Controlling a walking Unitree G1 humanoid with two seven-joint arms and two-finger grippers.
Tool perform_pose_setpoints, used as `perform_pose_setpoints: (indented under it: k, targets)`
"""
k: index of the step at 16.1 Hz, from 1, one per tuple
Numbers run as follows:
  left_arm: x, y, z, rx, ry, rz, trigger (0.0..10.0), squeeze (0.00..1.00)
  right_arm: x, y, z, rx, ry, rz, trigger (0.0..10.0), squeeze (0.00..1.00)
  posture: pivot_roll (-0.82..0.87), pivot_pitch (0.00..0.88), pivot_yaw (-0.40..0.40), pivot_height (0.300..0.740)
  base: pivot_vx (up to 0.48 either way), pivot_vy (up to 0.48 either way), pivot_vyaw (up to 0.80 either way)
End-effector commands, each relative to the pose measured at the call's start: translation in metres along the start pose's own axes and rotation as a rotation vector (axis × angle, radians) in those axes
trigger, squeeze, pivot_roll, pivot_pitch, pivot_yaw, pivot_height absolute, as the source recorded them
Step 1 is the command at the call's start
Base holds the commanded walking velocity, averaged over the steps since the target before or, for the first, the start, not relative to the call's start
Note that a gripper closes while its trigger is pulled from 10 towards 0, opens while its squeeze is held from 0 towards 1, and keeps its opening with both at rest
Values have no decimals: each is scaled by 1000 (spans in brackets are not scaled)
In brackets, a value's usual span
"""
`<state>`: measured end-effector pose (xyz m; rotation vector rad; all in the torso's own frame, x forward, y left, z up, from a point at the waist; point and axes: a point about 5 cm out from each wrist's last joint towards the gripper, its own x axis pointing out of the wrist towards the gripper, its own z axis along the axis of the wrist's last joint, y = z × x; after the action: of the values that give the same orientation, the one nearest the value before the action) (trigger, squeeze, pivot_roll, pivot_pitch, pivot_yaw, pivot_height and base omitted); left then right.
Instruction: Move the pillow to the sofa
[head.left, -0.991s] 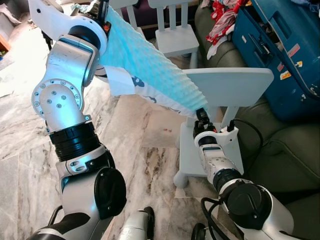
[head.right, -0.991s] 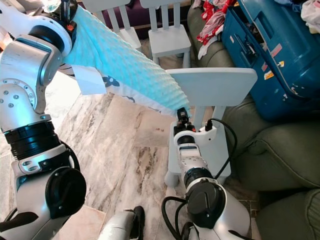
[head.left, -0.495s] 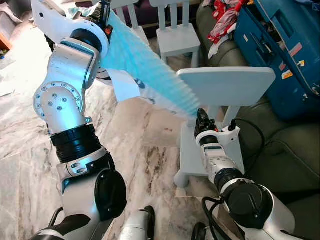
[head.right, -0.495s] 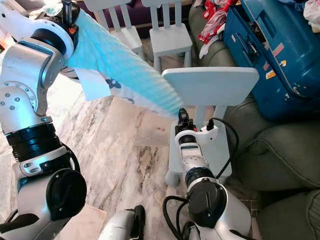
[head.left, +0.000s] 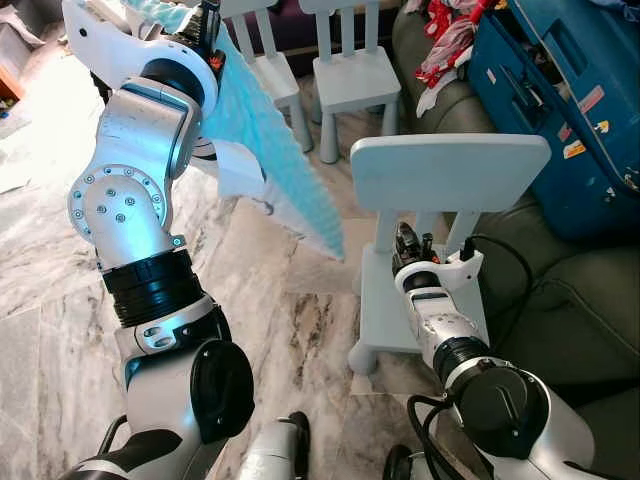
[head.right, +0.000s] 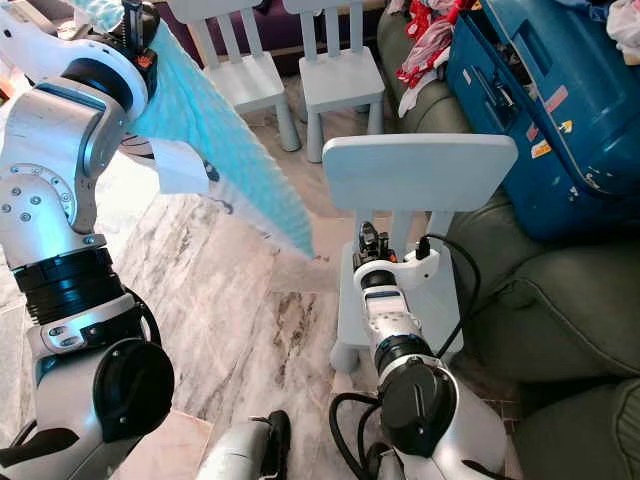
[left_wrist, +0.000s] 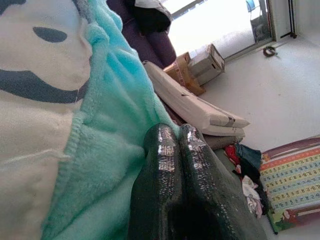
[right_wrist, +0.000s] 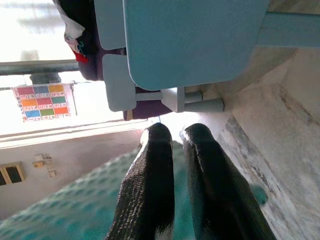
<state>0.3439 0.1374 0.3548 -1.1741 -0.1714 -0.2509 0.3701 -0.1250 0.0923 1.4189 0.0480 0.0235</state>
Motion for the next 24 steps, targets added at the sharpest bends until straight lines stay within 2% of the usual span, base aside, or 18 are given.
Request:
perform_pose_setpoints:
  k: [1,3,4,5,6,8,9,10,12,13,14,16,19,21,22,24]
  targets:
    - [-2,-3,2,3,-10,-14,10000,0,-4,-6,-7,-2,32,-26,0,0,343,230,104,740,0,0,0]
    - [-6,12,-4,42,36,18,10000,0,-6,-9,-11,-77,88,-26,0,0,321,228,91,740,0,0,0]
    - [-16,41,-14,101,95,85,10000,0,-12,-19,-20,-308,230,-44,3490,0,276,229,68,740,0,0,0]
    - [-24,60,-19,139,130,137,10000,0,-17,-26,-22,-457,300,-57,10000,0,248,228,56,740,0,0,0]
    - [-30,71,-21,163,153,150,10000,0,-19,-31,-21,-552,330,-68,10000,0,236,226,51,740,0,0,0]
    - [-38,87,-24,183,172,177,10000,0,-23,-37,-17,-676,366,-77,10000,0,204,220,41,740,0,0,0]
    - [-51,117,-28,276,226,233,10000,0,-28,-46,-2,-875,384,-103,10000,0,149,209,27,740,0,0,0]
    - [-61,139,-33,353,276,261,10000,0,-31,-51,11,-989,377,-122,10000,0,117,198,20,740,0,0,0]
    - [-68,160,-42,471,352,296,10000,0,-32,-53,24,-1065,345,-132,10000,0,80,183,15,740,0,0,0]
    - [-74,175,-52,565,427,301,10000,0,-34,-53,31,-1159,334,-127,10000,0,46,169,11,740,0,0,0]
    - [-81,190,-61,676,488,280,10000,0,-37,-54,34,-1213,333,-104,10000,0,21,159,7,740,0,0,0]
    - [-94,212,-75,775,583,290,10000,0,-43,-56,33,-1257,325,-54,10000,0,-31,138,0,740,0,0,0]
    - [-113,236,-88,845,638,264,10000,0,-53,-49,26,-1277,284,32,10000,0,-97,122,-8,740,0,0,0]
    - [-121,241,-95,869,649,237,10000,0,-58,-44,22,-1280,276,63,10000,0,-124,120,-10,740,0,0,0]
    - [-125,242,-100,886,661,221,10000,0,-60,-42,21,-1295,268,76,10000,1000,-141,118,-15,740,0,0,0]
    - [-127,239,-104,880,660,186,10000,0,-64,-37,22,-1275,260,89,10000,1000,-153,117,-17,740,0,0,0]
